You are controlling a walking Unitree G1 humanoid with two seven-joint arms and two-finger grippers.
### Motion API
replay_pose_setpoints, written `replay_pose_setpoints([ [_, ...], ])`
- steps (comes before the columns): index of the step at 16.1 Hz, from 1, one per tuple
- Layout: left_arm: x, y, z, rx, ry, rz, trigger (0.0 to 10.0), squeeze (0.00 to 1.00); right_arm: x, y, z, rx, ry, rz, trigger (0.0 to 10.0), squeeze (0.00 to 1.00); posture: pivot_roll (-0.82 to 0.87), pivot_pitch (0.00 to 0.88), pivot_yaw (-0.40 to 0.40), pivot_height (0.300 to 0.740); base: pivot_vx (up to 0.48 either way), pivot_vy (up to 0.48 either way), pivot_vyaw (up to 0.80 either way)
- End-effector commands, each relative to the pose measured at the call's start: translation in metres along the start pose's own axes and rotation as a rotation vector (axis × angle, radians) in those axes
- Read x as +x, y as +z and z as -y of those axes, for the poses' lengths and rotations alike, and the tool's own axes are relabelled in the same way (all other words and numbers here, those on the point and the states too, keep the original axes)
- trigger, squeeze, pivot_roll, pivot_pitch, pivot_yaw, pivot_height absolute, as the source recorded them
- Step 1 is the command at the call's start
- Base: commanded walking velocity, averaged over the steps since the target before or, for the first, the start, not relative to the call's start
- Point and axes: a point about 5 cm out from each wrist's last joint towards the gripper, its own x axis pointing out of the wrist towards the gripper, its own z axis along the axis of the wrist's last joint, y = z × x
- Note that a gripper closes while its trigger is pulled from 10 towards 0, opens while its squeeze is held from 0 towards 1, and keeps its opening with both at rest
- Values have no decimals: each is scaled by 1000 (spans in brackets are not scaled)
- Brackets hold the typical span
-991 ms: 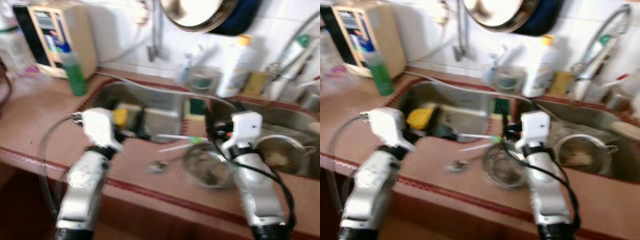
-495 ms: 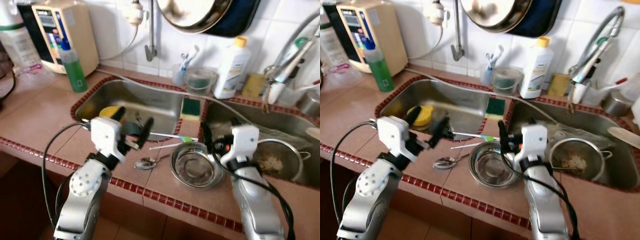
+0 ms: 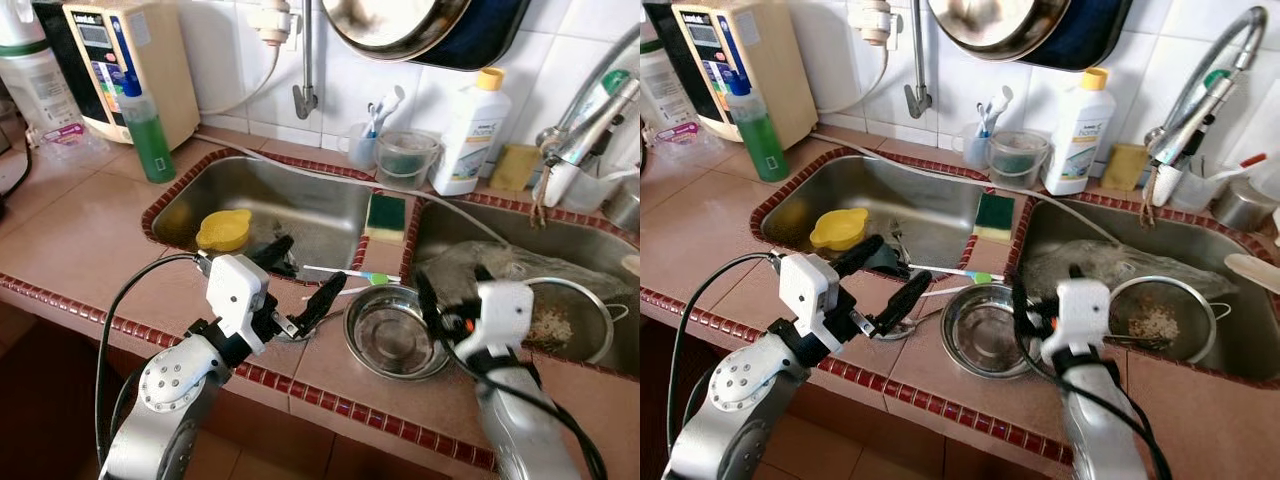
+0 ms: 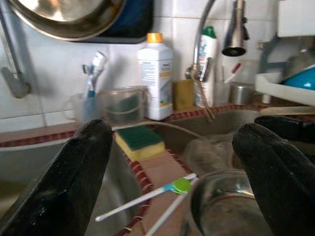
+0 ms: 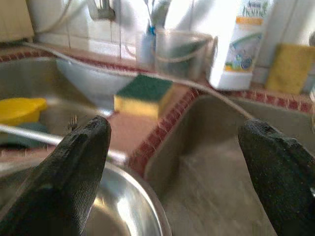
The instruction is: Kitchen organization
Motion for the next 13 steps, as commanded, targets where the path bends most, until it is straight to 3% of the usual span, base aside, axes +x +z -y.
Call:
replay_pose_setpoints([
  [1,3,5,4,7,-43,5,10000,0,-3,2,3,-17,3,0,10000,0,-164,52,-5,740,0,0,0],
  [6,0,0,13,32,-136,-59,10000,0,-7,-5,10,-10,-6,-68,10000,0,-174,52,4,740,0,0,0],
  [9,-5,-8,18,75,-220,-119,10000,0,-5,-9,8,10,75,-123,10000,0,-170,51,1,740,0,0,0],
  [13,-5,-5,14,102,-218,-120,10000,0,3,-4,19,65,124,-204,10000,0,-167,44,-4,740,0,0,0],
])
